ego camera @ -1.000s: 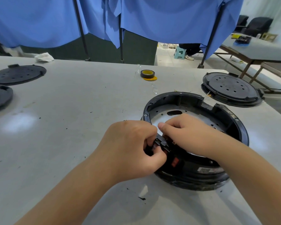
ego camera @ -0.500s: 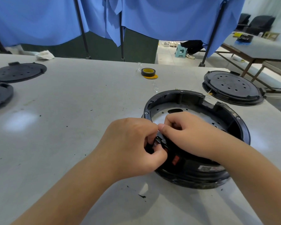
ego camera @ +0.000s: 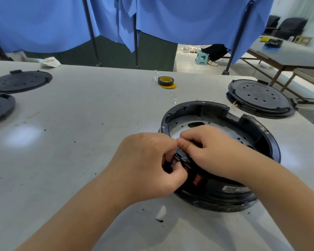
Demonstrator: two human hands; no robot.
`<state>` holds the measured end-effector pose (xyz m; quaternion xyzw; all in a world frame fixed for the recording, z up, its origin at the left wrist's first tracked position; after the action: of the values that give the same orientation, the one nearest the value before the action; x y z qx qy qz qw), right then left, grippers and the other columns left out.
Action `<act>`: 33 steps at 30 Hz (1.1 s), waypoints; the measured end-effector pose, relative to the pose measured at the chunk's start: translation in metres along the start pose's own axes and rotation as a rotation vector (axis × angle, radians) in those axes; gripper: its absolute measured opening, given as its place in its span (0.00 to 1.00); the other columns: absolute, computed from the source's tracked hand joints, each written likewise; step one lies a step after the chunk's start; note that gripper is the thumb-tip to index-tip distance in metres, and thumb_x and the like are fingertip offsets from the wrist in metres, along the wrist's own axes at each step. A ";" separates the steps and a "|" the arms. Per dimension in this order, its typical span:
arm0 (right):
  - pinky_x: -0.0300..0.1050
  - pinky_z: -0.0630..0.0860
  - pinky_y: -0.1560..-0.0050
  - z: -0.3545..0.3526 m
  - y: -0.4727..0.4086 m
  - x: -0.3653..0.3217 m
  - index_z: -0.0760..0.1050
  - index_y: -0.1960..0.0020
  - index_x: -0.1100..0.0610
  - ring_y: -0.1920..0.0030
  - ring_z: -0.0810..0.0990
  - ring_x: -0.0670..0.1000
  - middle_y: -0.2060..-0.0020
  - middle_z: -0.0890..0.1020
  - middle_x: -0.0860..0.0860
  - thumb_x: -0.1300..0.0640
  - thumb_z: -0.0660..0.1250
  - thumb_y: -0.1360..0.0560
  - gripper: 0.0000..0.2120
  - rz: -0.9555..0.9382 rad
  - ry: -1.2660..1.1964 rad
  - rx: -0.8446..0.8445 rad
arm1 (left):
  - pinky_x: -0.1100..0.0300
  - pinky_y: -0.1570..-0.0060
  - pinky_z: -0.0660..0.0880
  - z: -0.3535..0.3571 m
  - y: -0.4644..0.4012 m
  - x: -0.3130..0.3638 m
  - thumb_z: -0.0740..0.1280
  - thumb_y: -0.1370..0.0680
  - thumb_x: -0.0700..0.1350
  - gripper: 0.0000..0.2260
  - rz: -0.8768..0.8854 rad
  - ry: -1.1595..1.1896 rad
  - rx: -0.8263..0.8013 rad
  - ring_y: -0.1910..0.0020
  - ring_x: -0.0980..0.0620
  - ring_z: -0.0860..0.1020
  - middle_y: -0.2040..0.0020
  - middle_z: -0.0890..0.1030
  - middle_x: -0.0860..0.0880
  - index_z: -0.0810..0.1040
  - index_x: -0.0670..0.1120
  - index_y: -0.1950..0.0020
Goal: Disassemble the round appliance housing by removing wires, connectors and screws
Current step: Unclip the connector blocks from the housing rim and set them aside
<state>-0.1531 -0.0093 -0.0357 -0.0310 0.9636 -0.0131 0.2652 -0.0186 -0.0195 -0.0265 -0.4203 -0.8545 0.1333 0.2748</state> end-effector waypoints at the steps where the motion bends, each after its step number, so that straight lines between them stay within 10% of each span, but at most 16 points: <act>1: 0.50 0.68 0.65 0.000 0.000 -0.001 0.65 0.69 0.52 0.70 0.68 0.47 0.74 0.69 0.48 0.48 0.59 0.22 0.19 -0.007 0.007 0.002 | 0.55 0.74 0.69 0.000 0.000 0.000 0.66 0.36 0.49 0.09 -0.001 0.000 -0.003 0.75 0.51 0.71 0.75 0.71 0.51 0.68 0.48 0.71; 33: 0.41 0.65 0.69 -0.005 0.005 -0.002 0.68 0.69 0.54 0.72 0.69 0.45 0.74 0.71 0.47 0.46 0.62 0.23 0.18 0.056 -0.005 0.128 | 0.56 0.67 0.72 -0.005 0.002 -0.004 0.63 0.32 0.55 0.11 0.001 -0.008 -0.098 0.69 0.54 0.75 0.71 0.76 0.54 0.74 0.49 0.68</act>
<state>-0.1543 -0.0046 -0.0307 0.0128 0.9606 -0.0674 0.2694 -0.0122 -0.0210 -0.0248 -0.4329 -0.8609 0.0932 0.2505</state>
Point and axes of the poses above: each hand's wrist, its own y-axis away from the middle knuckle, its own z-axis out of the palm, x = y × z, the point moved 5 cm from there along -y, towards the middle knuckle
